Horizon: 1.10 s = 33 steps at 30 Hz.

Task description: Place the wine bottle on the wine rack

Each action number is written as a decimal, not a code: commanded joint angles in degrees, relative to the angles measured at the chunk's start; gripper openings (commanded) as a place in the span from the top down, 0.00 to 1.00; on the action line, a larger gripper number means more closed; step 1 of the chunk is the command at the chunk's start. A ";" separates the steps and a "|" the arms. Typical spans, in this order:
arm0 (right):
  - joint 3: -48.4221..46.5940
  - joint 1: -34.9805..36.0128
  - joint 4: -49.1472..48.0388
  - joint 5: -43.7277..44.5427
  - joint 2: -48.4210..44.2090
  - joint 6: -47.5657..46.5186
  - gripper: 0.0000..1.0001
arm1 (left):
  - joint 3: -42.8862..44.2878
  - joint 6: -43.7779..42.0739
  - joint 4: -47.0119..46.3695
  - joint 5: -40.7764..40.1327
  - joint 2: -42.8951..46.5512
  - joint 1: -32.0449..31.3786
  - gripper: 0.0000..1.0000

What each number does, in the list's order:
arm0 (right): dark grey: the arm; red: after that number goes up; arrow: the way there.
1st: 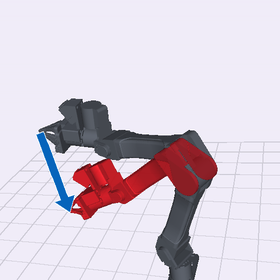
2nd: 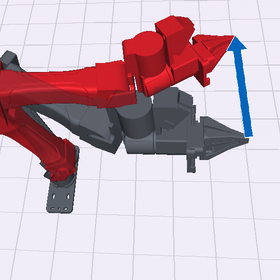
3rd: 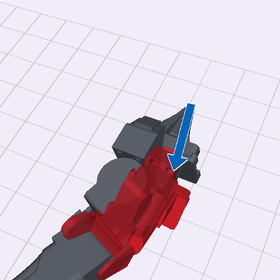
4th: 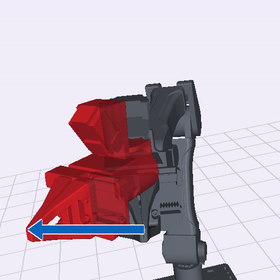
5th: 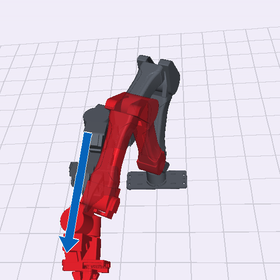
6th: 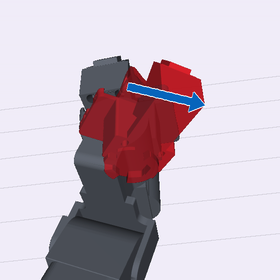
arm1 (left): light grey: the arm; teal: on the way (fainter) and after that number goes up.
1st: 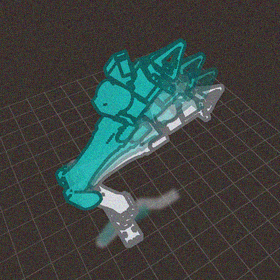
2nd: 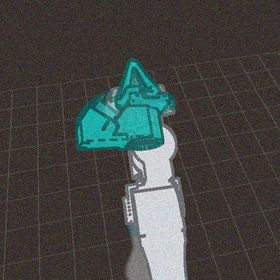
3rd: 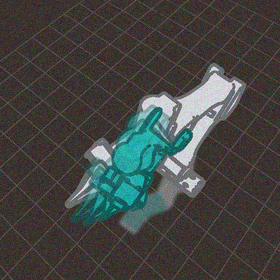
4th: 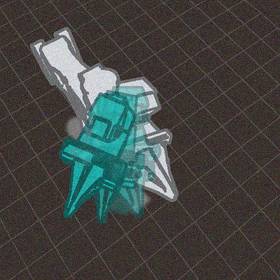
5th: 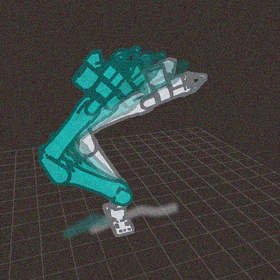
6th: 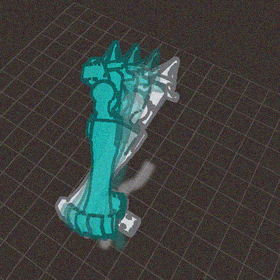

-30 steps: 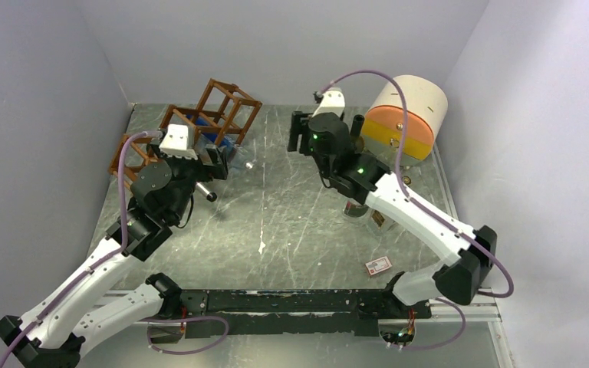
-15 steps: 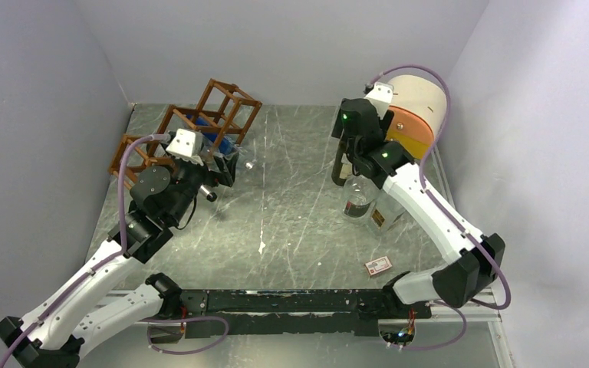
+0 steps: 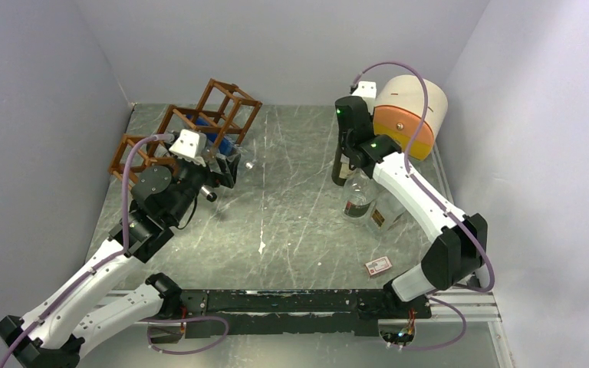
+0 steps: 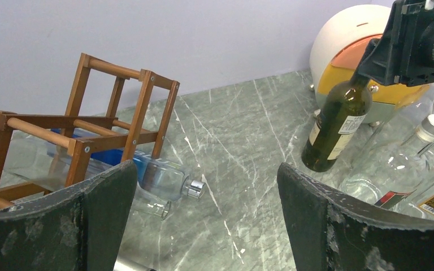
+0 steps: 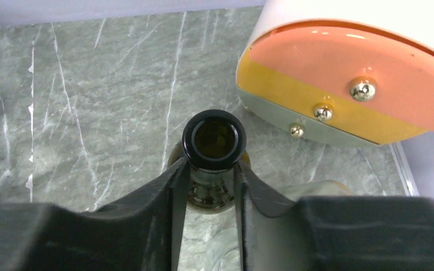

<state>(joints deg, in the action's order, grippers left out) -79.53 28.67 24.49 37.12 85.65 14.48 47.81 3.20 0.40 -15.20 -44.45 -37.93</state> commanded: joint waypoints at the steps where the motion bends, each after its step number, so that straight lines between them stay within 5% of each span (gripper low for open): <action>1: -0.64 -0.10 -3.99 -0.53 0.71 -4.94 0.70 | 0.04 -0.74 -1.31 1.23 -0.15 0.36 0.03; 6: -0.47 -0.15 -3.93 -4.43 -0.79 -5.39 0.90 | -0.08 -0.92 -1.54 2.66 -0.65 0.32 0.03; 13: 2.42 -0.17 -7.14 -15.44 -7.95 -5.99 0.94 | 0.36 -2.30 -0.60 7.48 -3.48 0.34 0.03; 17: 2.73 -0.10 -6.05 -11.80 -8.52 -4.27 0.90 | 0.75 -2.41 0.00 7.73 -4.14 0.35 0.03; 24: 1.07 -0.11 -5.45 -5.90 -5.28 -3.06 0.54 | 0.23 -2.54 -0.56 7.60 -3.81 0.34 0.03; 33: -0.51 -0.13 -4.85 -10.90 -0.14 -1.92 0.44 | 0.66 -2.34 -0.13 7.50 -4.11 0.32 0.03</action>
<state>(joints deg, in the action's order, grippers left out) -77.87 28.67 19.29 28.21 83.35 11.55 47.81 1.23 0.73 -8.80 -48.80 -37.91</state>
